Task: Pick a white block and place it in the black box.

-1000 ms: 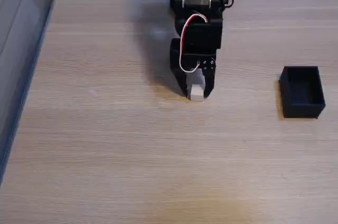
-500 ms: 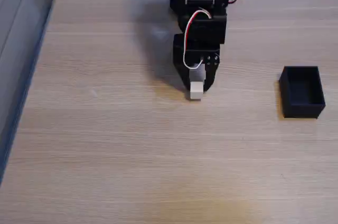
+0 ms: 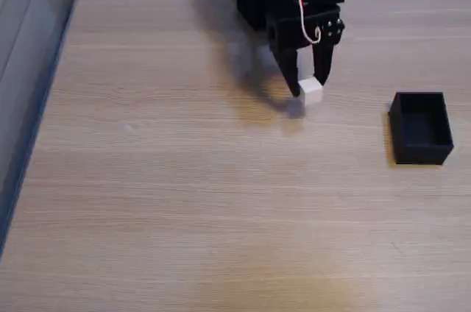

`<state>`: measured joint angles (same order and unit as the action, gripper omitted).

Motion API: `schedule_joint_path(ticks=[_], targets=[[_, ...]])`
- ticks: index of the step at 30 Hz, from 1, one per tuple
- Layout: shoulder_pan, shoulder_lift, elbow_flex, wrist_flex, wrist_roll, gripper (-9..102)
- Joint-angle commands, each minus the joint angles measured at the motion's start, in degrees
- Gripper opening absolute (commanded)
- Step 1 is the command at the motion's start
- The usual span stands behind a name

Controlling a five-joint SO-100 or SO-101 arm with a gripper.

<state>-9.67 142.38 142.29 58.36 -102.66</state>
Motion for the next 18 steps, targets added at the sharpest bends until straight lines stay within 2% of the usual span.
schedule_joint_path(ticks=[1,11,18], targets=[[-6.50,5.45,1.14,0.70,-2.90,0],[-26.19,-6.33,-9.14,-4.75,1.05,0],[-28.83,-20.04,-17.67,-11.07,2.90,0]])
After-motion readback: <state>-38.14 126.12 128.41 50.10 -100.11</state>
